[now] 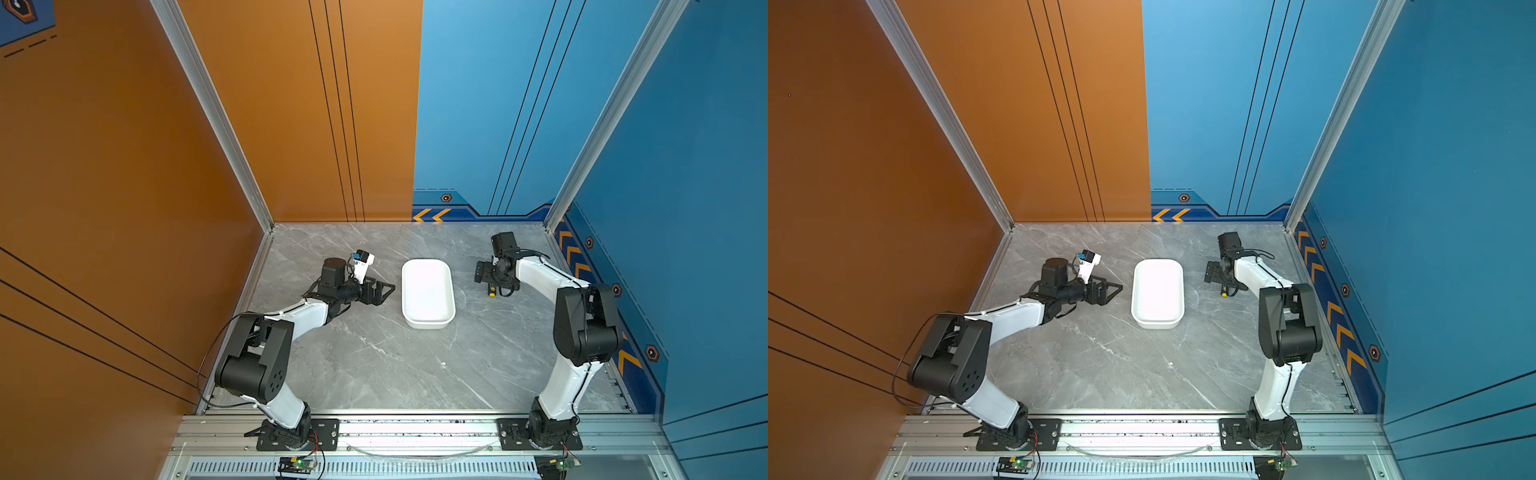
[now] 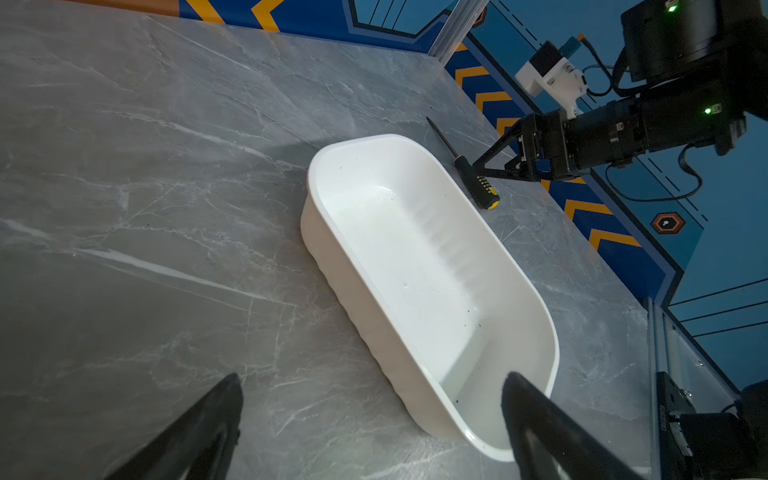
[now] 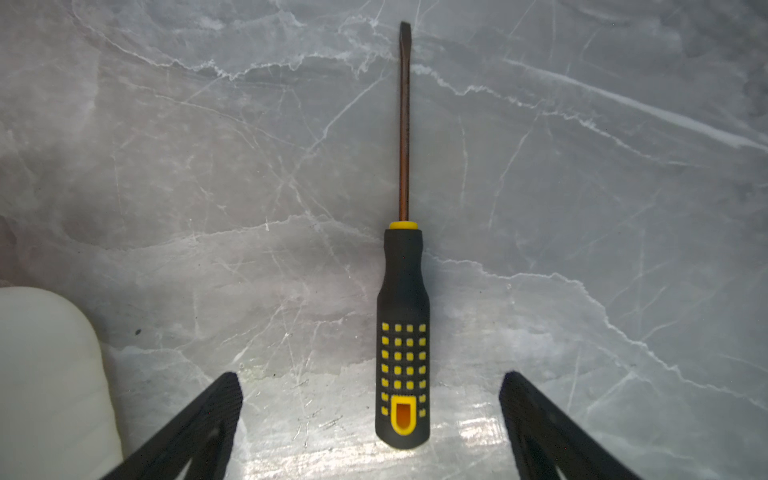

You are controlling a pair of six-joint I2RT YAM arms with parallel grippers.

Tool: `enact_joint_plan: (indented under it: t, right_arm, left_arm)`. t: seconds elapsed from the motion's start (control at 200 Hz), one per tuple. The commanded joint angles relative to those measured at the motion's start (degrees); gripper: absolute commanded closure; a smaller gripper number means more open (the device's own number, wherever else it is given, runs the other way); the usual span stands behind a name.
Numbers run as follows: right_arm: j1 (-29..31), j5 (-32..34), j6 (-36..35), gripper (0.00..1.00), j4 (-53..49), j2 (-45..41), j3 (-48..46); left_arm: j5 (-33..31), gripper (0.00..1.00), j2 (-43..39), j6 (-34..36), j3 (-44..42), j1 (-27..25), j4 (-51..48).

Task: Put the screwdriver in the bin
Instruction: 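Move the right gripper over the black-and-yellow screwdriver while the left arm lifts forward, then lower the right gripper and close it on the screwdriver handle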

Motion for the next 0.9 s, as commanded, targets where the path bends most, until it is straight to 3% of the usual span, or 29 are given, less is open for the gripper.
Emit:
enact_joint_plan:
  t: [0.0, 0.606, 0.896]
  right_arm:
    - [-0.28, 2.16, -0.3, 0.05, -2.69, 2.1, 2.4]
    - [-2.53, 1.36, -2.09, 0.09, -3.61, 6.73, 3.51]
    - [-2.74, 0.6, -2.57, 0.2, -3.96, 7.61, 3.1]
  left_arm:
    - [2.6, 0.02, 1.45, -0.71, 1.97, -0.6, 1.59]
    - [4.67, 0.02, 5.37, -2.46, 4.68, -2.02, 1.59]
    - [4.93, 0.02, 6.66, -2.29, 5.14, -3.2, 1.59]
